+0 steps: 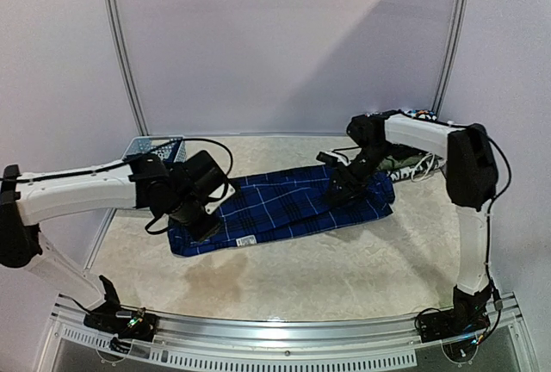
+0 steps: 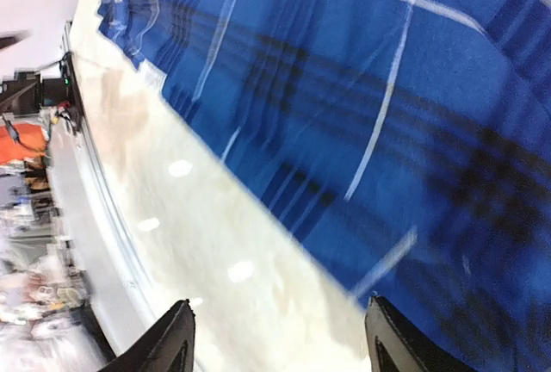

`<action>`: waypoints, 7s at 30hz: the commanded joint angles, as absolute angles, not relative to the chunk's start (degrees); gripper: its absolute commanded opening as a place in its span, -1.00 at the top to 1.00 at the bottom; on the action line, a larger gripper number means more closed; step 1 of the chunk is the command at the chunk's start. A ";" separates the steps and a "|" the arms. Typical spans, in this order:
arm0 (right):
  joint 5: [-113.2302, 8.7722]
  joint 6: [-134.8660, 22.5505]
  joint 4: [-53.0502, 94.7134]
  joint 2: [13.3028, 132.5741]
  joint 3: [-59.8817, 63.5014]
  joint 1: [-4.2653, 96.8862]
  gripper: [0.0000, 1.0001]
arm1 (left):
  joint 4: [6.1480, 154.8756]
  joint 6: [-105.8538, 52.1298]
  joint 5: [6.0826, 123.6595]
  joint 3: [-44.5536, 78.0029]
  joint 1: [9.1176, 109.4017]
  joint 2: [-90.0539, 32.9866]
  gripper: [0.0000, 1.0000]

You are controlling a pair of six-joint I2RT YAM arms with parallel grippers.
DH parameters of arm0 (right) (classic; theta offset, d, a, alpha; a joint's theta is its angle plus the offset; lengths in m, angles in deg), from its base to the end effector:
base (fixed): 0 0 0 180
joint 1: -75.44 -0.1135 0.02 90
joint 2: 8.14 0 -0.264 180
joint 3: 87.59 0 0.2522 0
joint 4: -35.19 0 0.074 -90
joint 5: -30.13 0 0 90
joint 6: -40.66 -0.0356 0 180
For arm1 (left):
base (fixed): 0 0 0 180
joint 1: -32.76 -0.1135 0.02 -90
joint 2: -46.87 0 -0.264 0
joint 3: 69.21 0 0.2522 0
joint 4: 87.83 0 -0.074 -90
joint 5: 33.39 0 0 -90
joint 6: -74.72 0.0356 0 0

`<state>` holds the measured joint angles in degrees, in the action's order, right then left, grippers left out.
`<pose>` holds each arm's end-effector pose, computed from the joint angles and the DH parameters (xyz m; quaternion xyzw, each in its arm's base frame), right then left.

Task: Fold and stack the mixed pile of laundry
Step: Rotate the rectangle-folded shirt at the center of the board.

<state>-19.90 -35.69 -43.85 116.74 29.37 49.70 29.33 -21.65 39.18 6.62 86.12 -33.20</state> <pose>0.3739 0.2057 0.1942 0.3251 -0.8814 -0.3424 0.0112 0.1685 -0.2087 0.2555 0.3586 0.9004 0.0310 0.2443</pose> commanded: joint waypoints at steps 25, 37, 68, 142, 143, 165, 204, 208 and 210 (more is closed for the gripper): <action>-45.03 -27.93 -33.08 97.26 8.80 58.99 -0.98 | 19.17 -8.02 49.02 14.42 89.09 -64.03 1.00; -56.81 -27.67 -34.74 116.80 18.13 52.38 -0.68 | 7.62 -14.31 52.54 20.36 97.10 -61.89 1.00; -51.68 -29.29 -34.91 97.88 10.60 52.32 -0.88 | 20.43 -8.81 40.11 11.36 82.64 -70.17 0.13; -62.92 -25.07 -32.86 117.54 21.95 52.19 -0.80 | 26.08 -64.41 50.24 -17.75 74.66 -17.49 1.00; -62.79 -25.16 -33.44 119.44 24.55 52.06 -0.79 | 26.12 -65.82 50.47 -18.39 75.85 -16.14 1.00; -65.95 -28.17 -32.28 131.04 51.79 51.44 -0.97 | 22.37 -53.30 48.61 19.31 105.82 -55.00 0.22; -55.41 -38.53 -18.48 79.17 3.22 59.40 -0.69 | 35.92 -33.98 63.52 35.28 103.95 -78.94 0.94; -52.48 -38.21 -18.56 84.69 4.97 59.57 -0.66 | 35.01 -32.66 66.09 46.61 104.42 -84.37 0.89; -50.48 -38.27 -20.44 88.02 7.28 59.61 -0.64 | 33.15 -32.60 67.02 52.46 105.01 -86.69 0.72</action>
<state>-55.33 -38.60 -18.67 82.31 4.13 59.14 32.50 -34.31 62.85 44.32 103.74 -82.07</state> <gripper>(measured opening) 0.829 0.064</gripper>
